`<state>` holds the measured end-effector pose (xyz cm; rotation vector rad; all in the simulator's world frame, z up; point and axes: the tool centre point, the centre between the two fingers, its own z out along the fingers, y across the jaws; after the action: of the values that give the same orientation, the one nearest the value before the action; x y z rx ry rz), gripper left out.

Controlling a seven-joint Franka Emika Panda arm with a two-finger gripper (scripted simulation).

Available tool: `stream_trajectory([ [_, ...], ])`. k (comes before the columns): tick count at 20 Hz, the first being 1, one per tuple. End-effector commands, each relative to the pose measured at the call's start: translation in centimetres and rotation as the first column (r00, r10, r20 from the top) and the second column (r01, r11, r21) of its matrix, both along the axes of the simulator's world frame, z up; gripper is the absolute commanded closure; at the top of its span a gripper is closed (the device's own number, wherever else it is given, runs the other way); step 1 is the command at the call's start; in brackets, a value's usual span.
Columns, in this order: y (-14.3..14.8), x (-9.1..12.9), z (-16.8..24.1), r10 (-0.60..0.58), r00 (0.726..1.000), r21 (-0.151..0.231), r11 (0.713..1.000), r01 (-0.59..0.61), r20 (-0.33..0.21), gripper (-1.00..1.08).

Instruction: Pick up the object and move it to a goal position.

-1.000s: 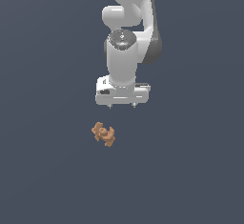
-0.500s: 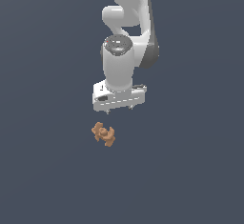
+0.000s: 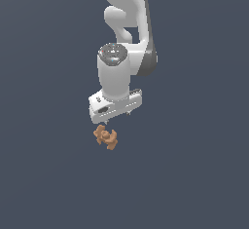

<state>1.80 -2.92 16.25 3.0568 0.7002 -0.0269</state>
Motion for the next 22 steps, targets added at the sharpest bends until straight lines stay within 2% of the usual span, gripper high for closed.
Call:
stream_trajectory([
  [1,-0.5,0.4,-0.3,0.062,0.998,0.001,0.998,-0.062,0.001,-0.92],
  [5,-1.3,1.1,-0.8,0.158,0.987,0.002,0.987,-0.158,0.001,-0.92],
  [10,-2.3,1.9,-1.5,0.275,0.961,0.004,0.961,-0.275,0.003,-0.92],
  [22,-4.6,3.5,-3.0,0.511,0.859,0.008,0.859,-0.511,0.011,-0.92],
])
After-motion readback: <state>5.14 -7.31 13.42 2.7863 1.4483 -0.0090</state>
